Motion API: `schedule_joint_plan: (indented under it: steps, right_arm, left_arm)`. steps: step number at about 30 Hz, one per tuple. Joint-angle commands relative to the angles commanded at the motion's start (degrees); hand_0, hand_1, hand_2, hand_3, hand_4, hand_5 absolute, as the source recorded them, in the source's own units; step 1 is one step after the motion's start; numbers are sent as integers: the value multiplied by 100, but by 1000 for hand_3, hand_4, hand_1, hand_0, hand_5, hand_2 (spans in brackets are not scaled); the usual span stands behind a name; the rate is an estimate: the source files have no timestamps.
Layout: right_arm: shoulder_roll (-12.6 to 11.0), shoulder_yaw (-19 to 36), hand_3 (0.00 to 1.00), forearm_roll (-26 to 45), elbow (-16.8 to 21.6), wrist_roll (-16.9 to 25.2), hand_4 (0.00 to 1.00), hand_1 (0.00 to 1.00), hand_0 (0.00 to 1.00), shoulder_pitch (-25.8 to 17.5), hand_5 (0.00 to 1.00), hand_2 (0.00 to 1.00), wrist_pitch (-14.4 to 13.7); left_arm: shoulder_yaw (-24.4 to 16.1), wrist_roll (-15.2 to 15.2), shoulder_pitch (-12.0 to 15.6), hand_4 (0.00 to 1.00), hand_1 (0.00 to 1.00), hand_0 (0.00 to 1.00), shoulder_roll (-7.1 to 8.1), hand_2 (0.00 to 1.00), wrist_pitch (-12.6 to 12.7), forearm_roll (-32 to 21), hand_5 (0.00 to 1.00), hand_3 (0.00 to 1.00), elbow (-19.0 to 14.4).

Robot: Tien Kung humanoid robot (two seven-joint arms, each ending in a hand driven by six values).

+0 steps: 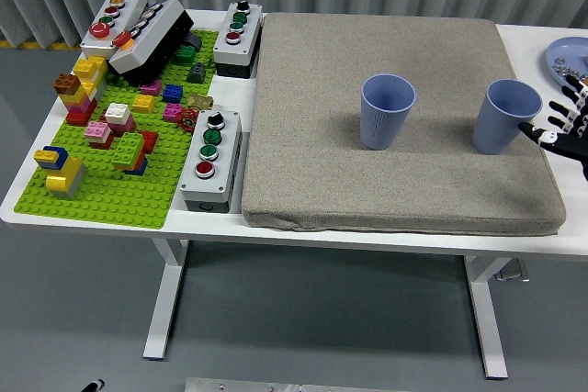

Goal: Pick cup pour cup place

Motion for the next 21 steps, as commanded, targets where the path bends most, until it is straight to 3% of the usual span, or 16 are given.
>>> schedule_joint_plan:
  steps: [10,21]
  right_arm:
    - [133,-139,998,83,-477,328,886,966,953,-6,154,998,-53]
    - [207,-124,998,126,-685,400,875,963,956,184,157,998,-67]
  left_arm:
    - [21,-3,-25,619,812,834,-10,866,-5,-7,998,782,0]
    - [42,-8,-48,619,812,834,-9,865,-7,-20,998,781,0]
